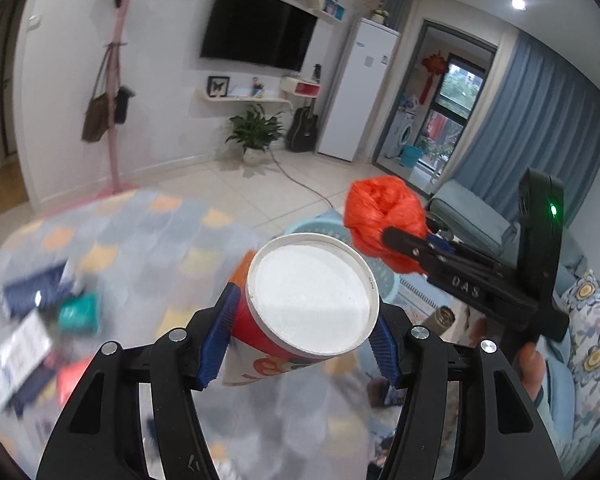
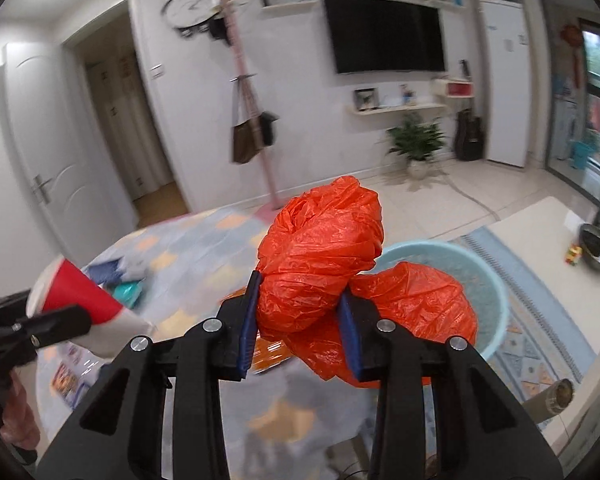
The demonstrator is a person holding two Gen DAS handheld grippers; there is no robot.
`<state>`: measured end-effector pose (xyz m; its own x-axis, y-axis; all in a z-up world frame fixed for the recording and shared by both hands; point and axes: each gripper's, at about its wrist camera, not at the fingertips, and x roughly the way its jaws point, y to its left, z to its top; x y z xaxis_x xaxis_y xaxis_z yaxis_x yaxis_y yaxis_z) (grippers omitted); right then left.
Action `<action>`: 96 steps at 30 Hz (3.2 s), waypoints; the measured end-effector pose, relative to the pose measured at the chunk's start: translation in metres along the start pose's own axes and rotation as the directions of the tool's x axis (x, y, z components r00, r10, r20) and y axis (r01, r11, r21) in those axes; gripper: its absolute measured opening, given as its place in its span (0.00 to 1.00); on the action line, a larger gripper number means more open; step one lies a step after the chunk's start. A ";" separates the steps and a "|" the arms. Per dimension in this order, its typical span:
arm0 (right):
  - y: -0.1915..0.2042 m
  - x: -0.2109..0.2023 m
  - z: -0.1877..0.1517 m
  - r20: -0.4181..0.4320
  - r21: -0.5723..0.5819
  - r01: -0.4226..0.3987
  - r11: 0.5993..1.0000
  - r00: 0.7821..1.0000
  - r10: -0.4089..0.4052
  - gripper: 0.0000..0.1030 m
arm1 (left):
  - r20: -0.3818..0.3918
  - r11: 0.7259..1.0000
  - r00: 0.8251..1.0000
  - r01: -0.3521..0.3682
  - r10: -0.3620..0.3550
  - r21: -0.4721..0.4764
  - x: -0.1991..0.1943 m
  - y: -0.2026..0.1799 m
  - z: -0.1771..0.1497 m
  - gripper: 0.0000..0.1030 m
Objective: Collect trash
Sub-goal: 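Carry the red bag and paper cup over the basket and release both, then move both tools back over the table toward the remaining trash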
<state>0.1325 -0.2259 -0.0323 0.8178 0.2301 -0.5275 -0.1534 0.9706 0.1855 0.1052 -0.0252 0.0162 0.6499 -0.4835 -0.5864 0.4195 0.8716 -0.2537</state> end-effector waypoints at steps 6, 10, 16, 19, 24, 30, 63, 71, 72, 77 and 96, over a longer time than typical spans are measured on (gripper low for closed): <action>-0.050 0.013 0.006 0.017 0.108 0.130 0.986 0.991 -0.133 0.31 | -0.051 0.998 0.998 0.047 -0.046 0.028 0.062 -0.022 0.047 0.57; -0.076 0.034 0.003 -0.013 0.159 0.206 0.966 0.978 -0.207 0.31 | -0.097 0.996 0.992 0.079 -0.074 0.040 0.107 -0.037 0.068 0.57; -0.111 0.073 -0.004 -0.090 0.207 0.318 0.925 0.948 -0.306 0.32 | -0.193 0.994 0.976 0.108 -0.104 0.007 0.177 -0.045 0.081 0.57; -0.128 0.090 -0.009 -0.134 0.248 0.338 0.908 0.940 -0.313 0.33 | -0.232 0.994 0.966 0.112 -0.112 -0.014 0.207 -0.043 0.082 0.57; -0.151 0.119 -0.025 -0.209 0.293 0.369 0.882 0.925 -0.317 0.34 | -0.283 0.994 0.953 0.106 -0.110 -0.029 0.238 -0.038 0.076 0.57; -0.157 0.142 -0.036 -0.265 0.287 0.382 0.879 0.913 -0.310 0.39 | -0.309 0.994 0.945 0.101 -0.108 -0.040 0.255 -0.036 0.076 0.57; -0.029 0.030 -0.006 -0.043 0.064 0.208 0.976 0.978 -0.206 0.69 | 0.048 1.000 0.999 -0.004 0.004 -0.004 0.003 -0.012 0.058 0.78; 0.040 0.004 -0.021 -0.002 -0.055 0.099 0.994 0.995 -0.099 0.70 | 0.121 0.973 0.974 -0.174 0.193 -0.154 -0.092 0.052 0.001 0.82; 0.049 0.003 -0.025 -0.004 -0.067 0.082 0.994 0.997 -0.082 0.70 | 0.118 0.962 0.968 -0.198 0.223 -0.189 -0.102 0.064 -0.014 0.82; 0.081 0.002 -0.046 -0.045 -0.084 -0.039 0.996 0.998 0.035 0.70 | 0.086 0.904 0.948 -0.260 0.305 -0.340 -0.137 0.114 -0.069 0.82; 0.183 0.033 -0.137 -0.350 -0.215 -0.340 0.915 0.902 0.253 0.69 | -0.142 0.817 0.885 -0.464 0.443 -0.342 -0.113 0.132 -0.182 0.83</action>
<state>0.0549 -0.0307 -0.1294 0.5047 0.4780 -0.7189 -0.5380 0.8254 0.1711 -0.0282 0.1591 -0.0907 0.6708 -0.0302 -0.7410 -0.1752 0.9644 -0.1979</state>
